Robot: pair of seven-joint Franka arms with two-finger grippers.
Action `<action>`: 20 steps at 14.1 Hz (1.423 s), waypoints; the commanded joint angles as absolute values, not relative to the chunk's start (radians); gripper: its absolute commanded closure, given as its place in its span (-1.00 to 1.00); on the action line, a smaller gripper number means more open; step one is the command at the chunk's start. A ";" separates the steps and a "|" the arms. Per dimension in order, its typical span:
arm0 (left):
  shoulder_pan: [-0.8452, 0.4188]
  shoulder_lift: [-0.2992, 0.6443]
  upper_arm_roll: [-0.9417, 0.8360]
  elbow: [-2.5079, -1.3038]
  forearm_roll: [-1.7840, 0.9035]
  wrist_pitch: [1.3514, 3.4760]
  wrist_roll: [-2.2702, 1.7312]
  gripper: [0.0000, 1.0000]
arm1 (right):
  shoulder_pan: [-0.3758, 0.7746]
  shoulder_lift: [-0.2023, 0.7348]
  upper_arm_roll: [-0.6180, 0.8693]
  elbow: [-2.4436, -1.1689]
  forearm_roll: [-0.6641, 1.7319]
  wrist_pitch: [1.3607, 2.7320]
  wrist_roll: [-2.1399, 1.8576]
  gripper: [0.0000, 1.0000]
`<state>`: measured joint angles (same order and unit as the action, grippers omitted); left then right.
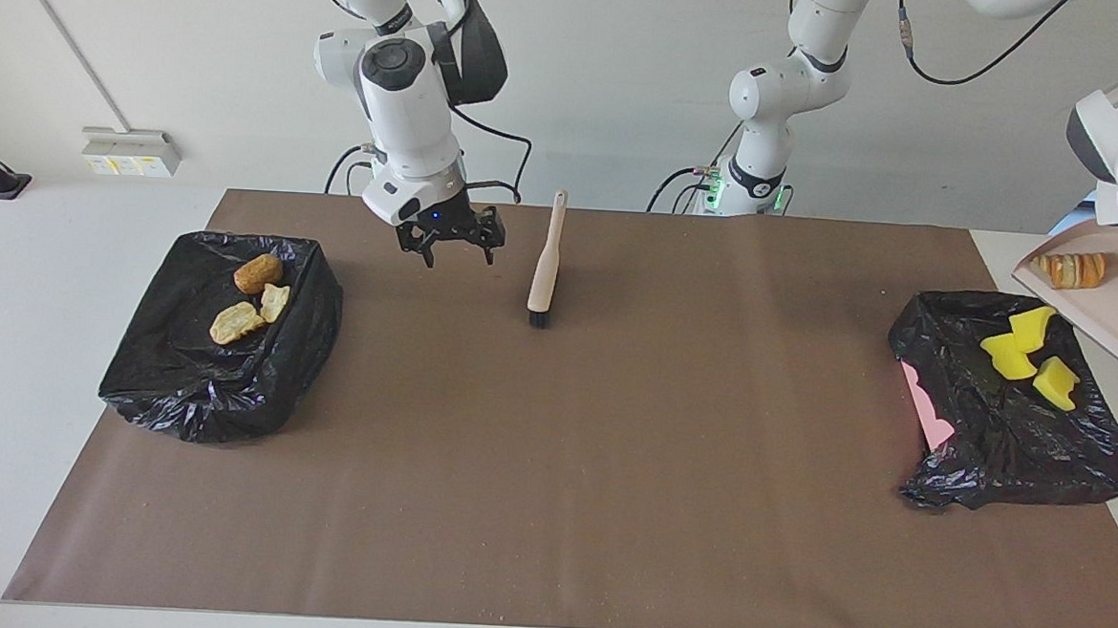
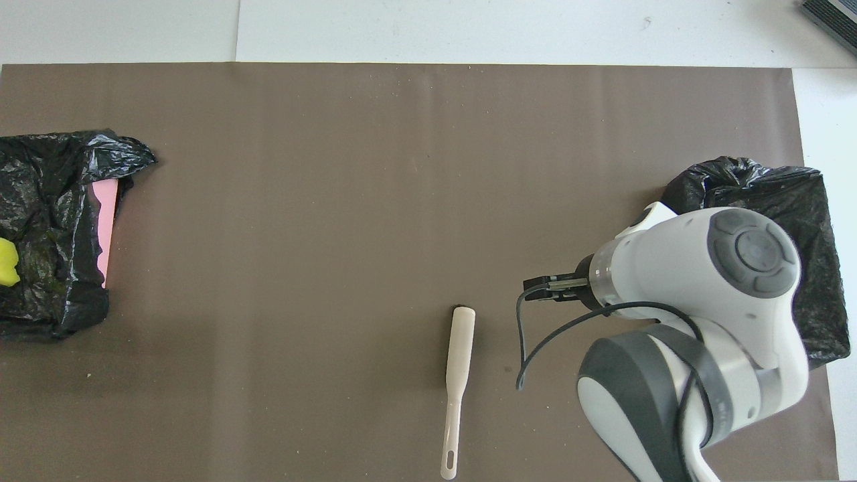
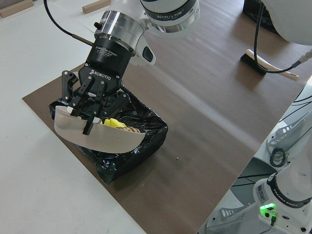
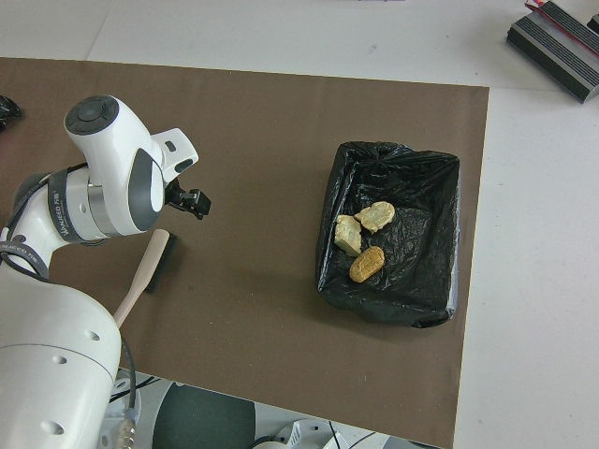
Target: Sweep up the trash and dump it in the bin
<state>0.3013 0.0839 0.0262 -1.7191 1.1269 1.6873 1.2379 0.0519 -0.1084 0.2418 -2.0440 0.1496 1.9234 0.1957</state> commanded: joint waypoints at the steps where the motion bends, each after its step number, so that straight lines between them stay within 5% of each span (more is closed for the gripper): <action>1: 0.259 0.095 0.034 -1.654 1.160 1.609 1.235 1.00 | 0.011 -0.117 0.218 -1.977 0.111 1.818 0.106 -1.00; 10: 0.213 0.091 0.029 -1.640 1.059 1.614 1.200 1.00 | 0.086 -0.117 -0.130 -1.721 0.037 1.668 -0.018 -1.00; 15: 0.172 0.061 0.020 -1.680 0.668 1.614 0.981 1.00 | 0.058 -0.051 -0.127 -1.496 -0.041 1.467 -0.089 -1.00; 20: -0.047 0.080 0.021 -1.752 0.387 1.605 0.594 1.00 | 0.026 -0.054 -0.094 -1.499 -0.043 1.489 -0.084 -1.00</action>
<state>0.0333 0.0862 0.0046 -1.7305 0.4624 1.6166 0.7228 0.0513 -0.0729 -0.1237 -1.5282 -0.0342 1.5032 -0.0607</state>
